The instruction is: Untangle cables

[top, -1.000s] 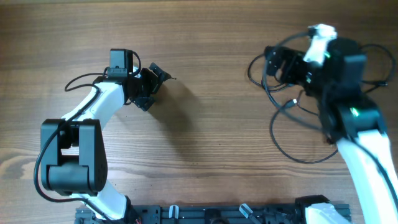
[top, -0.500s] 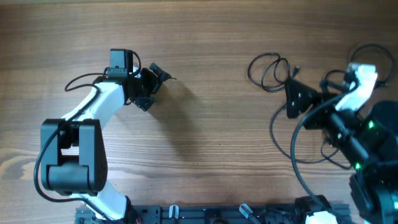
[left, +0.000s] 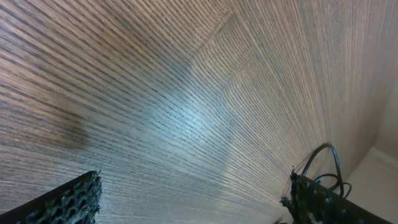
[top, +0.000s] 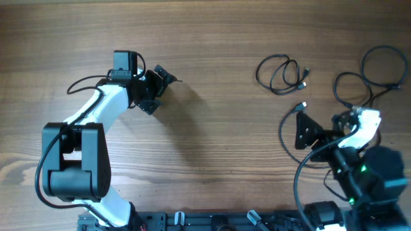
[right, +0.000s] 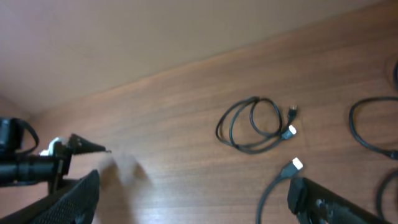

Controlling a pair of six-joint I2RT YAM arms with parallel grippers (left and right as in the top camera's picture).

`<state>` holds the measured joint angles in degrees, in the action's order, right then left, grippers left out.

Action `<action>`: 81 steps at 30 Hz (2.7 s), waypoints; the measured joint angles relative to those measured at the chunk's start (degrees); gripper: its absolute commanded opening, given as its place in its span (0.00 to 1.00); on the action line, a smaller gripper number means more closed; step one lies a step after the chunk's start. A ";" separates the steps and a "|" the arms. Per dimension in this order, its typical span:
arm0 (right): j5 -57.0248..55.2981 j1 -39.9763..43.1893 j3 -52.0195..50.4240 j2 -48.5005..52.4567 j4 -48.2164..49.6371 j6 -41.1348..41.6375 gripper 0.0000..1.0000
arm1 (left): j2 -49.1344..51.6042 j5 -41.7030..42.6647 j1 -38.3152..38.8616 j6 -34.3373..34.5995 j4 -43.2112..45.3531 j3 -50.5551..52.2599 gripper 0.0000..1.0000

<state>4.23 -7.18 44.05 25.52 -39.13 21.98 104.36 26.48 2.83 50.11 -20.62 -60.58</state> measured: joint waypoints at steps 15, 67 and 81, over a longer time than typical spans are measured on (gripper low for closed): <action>0.02 0.00 -32.39 -24.44 49.59 0.81 1.00 | 0.00 0.04 0.00 -0.02 0.00 0.00 1.00; -0.68 0.00 -43.71 -24.83 39.06 -16.31 1.00 | 0.00 0.02 0.00 0.00 0.00 0.00 1.00; -0.68 0.00 -43.71 -24.83 39.06 -16.31 1.00 | 0.00 0.02 0.00 -0.02 0.00 0.00 1.00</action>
<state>3.55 -7.18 0.34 0.69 -0.08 5.67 104.36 26.50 2.83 50.09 -20.62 -60.58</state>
